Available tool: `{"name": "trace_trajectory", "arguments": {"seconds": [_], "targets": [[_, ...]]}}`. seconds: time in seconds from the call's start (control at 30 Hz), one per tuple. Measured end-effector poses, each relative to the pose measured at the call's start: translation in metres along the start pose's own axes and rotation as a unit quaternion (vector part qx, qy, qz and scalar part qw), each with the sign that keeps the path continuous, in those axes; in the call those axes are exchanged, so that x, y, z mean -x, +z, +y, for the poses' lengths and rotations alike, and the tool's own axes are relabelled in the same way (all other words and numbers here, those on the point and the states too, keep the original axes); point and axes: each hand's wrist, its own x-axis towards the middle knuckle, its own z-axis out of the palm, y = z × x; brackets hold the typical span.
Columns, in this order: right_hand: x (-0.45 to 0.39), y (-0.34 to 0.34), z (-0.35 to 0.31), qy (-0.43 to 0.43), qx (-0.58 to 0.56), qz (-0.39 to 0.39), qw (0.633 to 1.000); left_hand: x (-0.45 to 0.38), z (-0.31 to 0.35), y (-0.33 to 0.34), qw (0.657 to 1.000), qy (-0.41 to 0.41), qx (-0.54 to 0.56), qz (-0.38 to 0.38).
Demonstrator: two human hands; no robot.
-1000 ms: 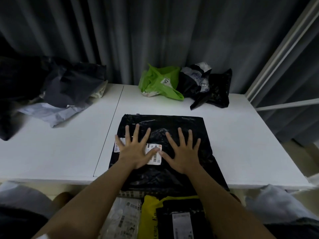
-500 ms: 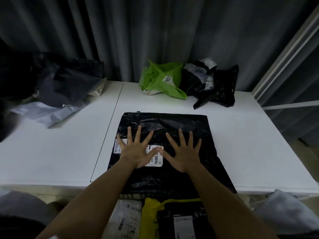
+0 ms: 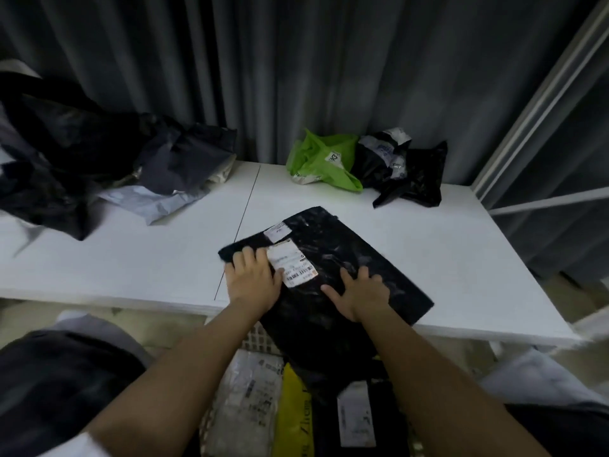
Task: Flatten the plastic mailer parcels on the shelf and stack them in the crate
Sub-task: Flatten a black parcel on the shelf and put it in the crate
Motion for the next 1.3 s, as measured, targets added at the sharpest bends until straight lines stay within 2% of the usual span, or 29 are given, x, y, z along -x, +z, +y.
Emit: {"name": "trace_trajectory", "arguments": {"seconds": [0.17,0.3,0.33,0.47,0.67,0.73,0.87,1.1,1.3], "targets": [[0.051,0.025,0.007,-0.084,-0.014,0.096,0.992,0.036,-0.013,0.006,0.987,-0.095,0.116,-0.063],[0.052,0.036,0.022,-0.015,-0.103,0.197,0.975,0.042,-0.017,0.010,0.982,-0.090,0.152,-0.070],[0.050,0.036,0.026,0.013,-0.129,0.201,0.971,0.040,-0.018,0.009,0.982,-0.088,0.149,-0.070],[0.034,0.034,0.039,0.111,-0.228,0.144,0.956,0.027,-0.018,0.007,0.980,-0.082,0.150,-0.104],[0.018,0.035,0.046,0.173,-0.307,0.146,0.924,0.013,-0.019,0.013,0.955,-0.109,0.250,-0.115],[0.018,0.037,0.048,0.160,-0.352,0.160,0.908,0.012,-0.021,0.016,0.942,-0.099,0.303,-0.100],[0.037,0.045,0.050,0.070,-0.388,0.236,0.888,0.021,-0.024,0.013,0.928,-0.047,0.360,-0.080],[0.072,0.067,0.063,-0.014,-0.379,0.180,0.908,0.059,-0.029,0.012,0.925,0.059,0.343,-0.151],[0.108,0.098,0.081,-0.035,-0.313,0.098,0.944,0.096,-0.033,0.019,0.946,0.128,0.242,-0.176]]}}
